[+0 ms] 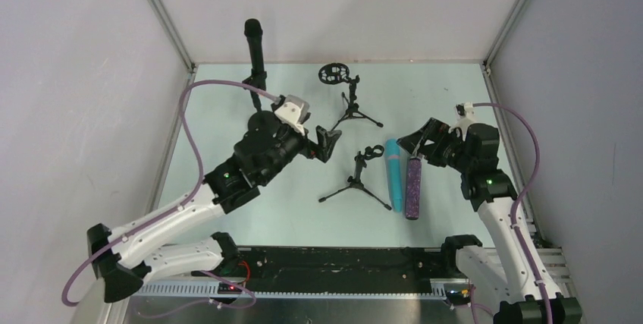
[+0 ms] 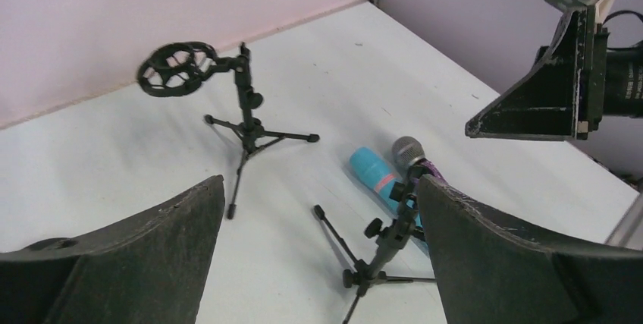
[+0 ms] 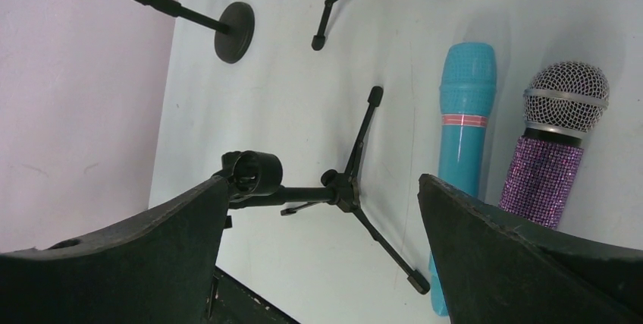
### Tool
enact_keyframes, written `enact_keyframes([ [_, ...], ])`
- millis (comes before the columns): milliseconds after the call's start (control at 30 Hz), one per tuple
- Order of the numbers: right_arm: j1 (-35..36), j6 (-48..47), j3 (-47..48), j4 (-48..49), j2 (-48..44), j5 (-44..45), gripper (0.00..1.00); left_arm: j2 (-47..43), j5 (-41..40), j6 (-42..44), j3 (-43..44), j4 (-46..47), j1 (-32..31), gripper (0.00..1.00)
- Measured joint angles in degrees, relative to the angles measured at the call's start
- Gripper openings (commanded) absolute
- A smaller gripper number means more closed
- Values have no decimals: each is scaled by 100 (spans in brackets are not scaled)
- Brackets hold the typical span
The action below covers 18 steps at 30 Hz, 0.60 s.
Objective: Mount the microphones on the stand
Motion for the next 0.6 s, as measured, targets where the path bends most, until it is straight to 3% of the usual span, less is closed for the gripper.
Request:
enact_keyframes([
  [300,398,-210,22,-107,529,391,99,-555,-748,1156,-175,195,149,100],
  [600,1010,-798,446,-680,1237,1410,99,70,-1296,2450,103,245,398,100],
])
